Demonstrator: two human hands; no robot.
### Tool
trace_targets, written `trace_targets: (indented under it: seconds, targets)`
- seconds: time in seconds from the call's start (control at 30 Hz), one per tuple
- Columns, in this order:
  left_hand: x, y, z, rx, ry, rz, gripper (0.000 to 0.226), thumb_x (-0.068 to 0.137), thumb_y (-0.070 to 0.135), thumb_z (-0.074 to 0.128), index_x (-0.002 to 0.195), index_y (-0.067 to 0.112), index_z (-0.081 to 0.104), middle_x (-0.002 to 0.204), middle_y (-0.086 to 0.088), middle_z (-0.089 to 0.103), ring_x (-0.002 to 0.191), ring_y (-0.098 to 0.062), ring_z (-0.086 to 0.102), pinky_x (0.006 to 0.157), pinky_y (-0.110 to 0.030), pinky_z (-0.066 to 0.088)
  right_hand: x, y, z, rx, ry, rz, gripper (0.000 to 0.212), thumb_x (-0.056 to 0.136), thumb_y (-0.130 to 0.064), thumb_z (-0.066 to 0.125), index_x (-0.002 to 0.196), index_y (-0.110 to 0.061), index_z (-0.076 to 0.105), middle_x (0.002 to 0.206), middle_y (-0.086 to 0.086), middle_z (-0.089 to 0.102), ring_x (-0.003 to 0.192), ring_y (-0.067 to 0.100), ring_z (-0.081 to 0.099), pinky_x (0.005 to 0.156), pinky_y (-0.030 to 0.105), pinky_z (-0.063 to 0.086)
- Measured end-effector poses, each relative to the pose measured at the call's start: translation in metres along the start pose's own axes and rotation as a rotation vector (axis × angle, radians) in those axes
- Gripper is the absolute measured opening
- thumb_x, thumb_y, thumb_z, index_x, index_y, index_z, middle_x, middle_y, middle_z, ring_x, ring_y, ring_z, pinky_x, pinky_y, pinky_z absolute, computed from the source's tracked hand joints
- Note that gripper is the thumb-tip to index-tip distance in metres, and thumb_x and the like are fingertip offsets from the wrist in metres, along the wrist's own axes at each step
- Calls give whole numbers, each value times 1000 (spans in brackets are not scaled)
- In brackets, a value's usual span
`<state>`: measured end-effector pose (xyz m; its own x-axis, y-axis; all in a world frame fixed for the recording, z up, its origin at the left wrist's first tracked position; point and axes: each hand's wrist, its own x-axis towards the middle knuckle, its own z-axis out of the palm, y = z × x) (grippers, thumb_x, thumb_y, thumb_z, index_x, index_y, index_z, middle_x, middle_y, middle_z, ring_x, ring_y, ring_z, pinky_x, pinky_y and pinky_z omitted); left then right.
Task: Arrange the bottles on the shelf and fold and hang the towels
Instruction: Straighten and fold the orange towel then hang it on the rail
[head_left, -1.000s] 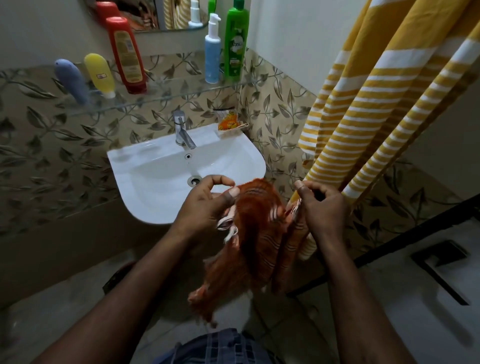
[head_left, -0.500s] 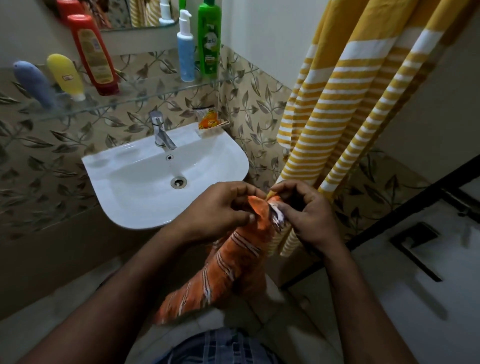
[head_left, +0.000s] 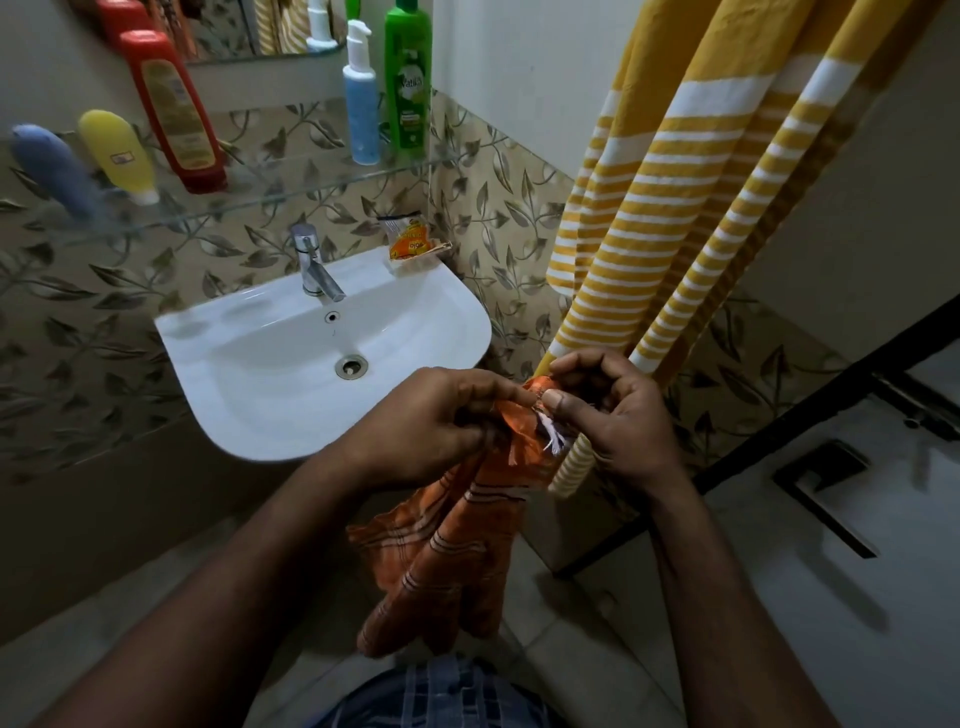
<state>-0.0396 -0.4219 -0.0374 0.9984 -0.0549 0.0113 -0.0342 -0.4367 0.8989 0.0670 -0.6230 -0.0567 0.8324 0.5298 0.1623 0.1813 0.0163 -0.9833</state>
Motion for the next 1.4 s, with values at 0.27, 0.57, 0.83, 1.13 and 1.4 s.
trace_targets:
  seconds: [0.27,0.57,0.83,1.13,1.4]
  targets:
    - [7,-3,7,323,253,50,13,101,33,67,98,26,78,79,12,72,73,-7,67,64,-37,54,4,-4,6,-20,-21,-46,32,88,17,69,102,-12,68,92,-6,76,90,10,72,80,25,60]
    - [8,-8,17,-97,242,-2,20,96,42,70,91,24,78,84,2,74,81,-16,71,75,-50,57,3,-6,7,23,-3,-48,22,86,17,68,94,-3,63,82,-7,71,82,11,68,75,28,59]
    - [16,1,14,-142,205,-41,11,82,27,86,89,20,81,86,2,80,83,-17,77,77,-46,64,3,-12,3,90,-62,-3,28,84,17,73,91,-6,58,90,15,74,87,22,73,78,33,62]
    - [26,4,17,-120,242,-36,20,75,27,91,78,23,71,87,3,77,76,-12,74,63,-26,56,1,-20,-5,90,-112,43,30,84,24,65,90,-4,57,87,9,78,87,20,75,76,29,61]
    - [30,6,17,-14,270,-9,23,75,33,91,79,21,72,83,3,77,74,-15,73,66,-46,61,1,-24,-4,152,-78,56,29,86,24,64,90,-3,55,87,12,79,85,22,76,72,29,61]
